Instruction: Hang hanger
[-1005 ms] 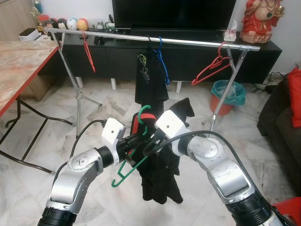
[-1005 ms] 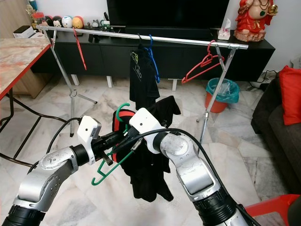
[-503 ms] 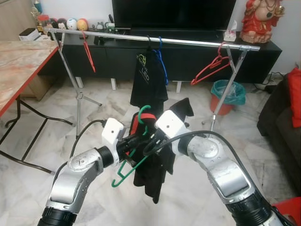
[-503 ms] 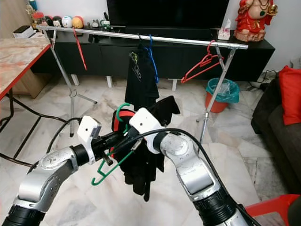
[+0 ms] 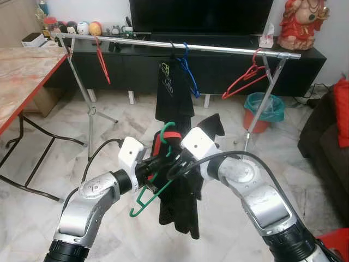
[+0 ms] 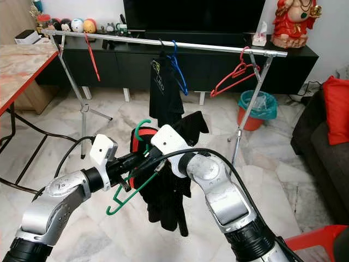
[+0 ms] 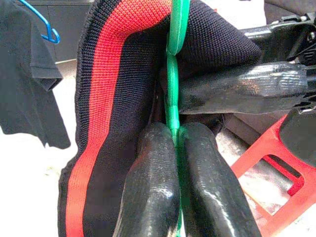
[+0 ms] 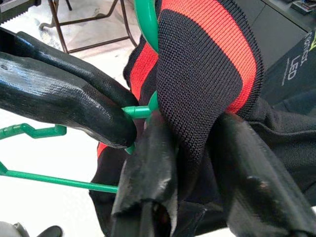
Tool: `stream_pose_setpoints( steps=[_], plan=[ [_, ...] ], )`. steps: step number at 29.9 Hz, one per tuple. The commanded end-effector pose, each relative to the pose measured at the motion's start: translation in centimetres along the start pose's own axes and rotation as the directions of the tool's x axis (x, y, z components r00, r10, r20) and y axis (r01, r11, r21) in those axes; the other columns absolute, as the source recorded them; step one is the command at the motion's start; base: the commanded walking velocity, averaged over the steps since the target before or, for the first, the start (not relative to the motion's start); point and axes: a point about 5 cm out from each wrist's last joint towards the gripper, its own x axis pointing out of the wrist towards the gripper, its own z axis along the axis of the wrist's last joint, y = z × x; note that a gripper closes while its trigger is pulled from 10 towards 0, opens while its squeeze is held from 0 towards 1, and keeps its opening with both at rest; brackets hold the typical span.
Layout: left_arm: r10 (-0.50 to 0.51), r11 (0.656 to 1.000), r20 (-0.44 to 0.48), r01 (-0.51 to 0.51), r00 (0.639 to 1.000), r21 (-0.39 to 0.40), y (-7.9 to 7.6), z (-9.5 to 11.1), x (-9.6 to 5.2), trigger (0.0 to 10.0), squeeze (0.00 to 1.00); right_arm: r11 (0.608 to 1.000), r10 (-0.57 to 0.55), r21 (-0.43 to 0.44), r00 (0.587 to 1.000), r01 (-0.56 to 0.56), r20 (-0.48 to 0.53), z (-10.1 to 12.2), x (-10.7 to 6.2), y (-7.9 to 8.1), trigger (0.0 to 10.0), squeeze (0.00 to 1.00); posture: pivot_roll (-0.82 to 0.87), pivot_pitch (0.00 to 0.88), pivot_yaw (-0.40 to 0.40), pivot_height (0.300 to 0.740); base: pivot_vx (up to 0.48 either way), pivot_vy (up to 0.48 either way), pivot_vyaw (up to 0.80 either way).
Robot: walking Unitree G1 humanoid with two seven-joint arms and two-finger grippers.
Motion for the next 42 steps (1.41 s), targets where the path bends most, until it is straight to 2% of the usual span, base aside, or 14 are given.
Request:
stream_pose_setpoints(
  steps=[1, 13, 14, 17, 19, 30, 42],
  plan=[
    [-0.057, 0.998, 0.026, 0.057, 0.998, 0.011, -0.8, 0.8, 0.4, 10.0, 0.00, 1.000, -0.008, -0.014, 0.999, 0.009, 0.039, 1.1, -0.2, -0.4, 10.0, 0.87, -0.04, 0.000, -0.014, 0.740, 0.000, 0.000, 0.00],
    [-0.050, 0.999, 0.027, 0.050, 0.998, 0.013, -0.6, 0.8, 0.3, 10.0, 0.00, 1.000, -0.006, -0.019, 0.999, 0.007, 0.041, 1.2, -0.2, -0.4, 10.0, 0.88, -0.04, 0.000, -0.011, 0.740, 0.000, 0.000, 0.00],
    [-0.050, 0.999, 0.027, 0.050, 0.998, 0.013, -0.6, 0.8, 0.3, 10.0, 0.00, 1.000, -0.007, -0.019, 0.999, 0.007, 0.040, 1.2, -0.2, -0.4, 10.0, 0.93, -0.04, 0.000, -0.011, 0.740, 0.000, 0.000, 0.00],
    [-0.049, 0.999, 0.025, 0.049, 0.998, 0.013, -0.6, 0.8, 0.3, 10.0, 0.00, 1.000, -0.003, -0.020, 0.999, 0.004, 0.038, 1.1, -0.2, -0.4, 10.0, 0.95, -0.04, 0.000, -0.009, 0.740, 0.000, 0.000, 0.00],
    [-0.047, 0.999, 0.023, 0.047, 0.999, 0.014, -0.5, 0.8, 0.2, 10.0, 0.00, 1.000, -0.001, -0.021, 0.999, 0.002, 0.036, 1.1, -0.2, -0.4, 10.0, 1.00, -0.04, 0.000, -0.009, 0.740, 0.000, 0.000, 0.00],
    [-0.045, 0.999, 0.018, 0.045, 0.999, 0.016, -0.4, 0.8, 0.0, 10.0, 0.00, 0.999, 0.023, -0.041, 1.000, -0.023, 0.019, 0.7, -0.4, -0.1, 10.0, 1.00, -0.04, 0.000, -0.003, 0.740, 0.000, 0.000, 0.00],
    [-0.039, 0.999, 0.014, 0.039, 0.999, 0.021, -0.2, 0.8, -0.1, 10.0, 0.00, 0.980, 0.129, -0.148, 0.991, -0.133, -0.035, -0.5, -1.7, -0.2, 10.0, 0.98, -0.04, 0.000, -0.002, 0.740, 0.000, 0.000, 0.00]
  ],
)
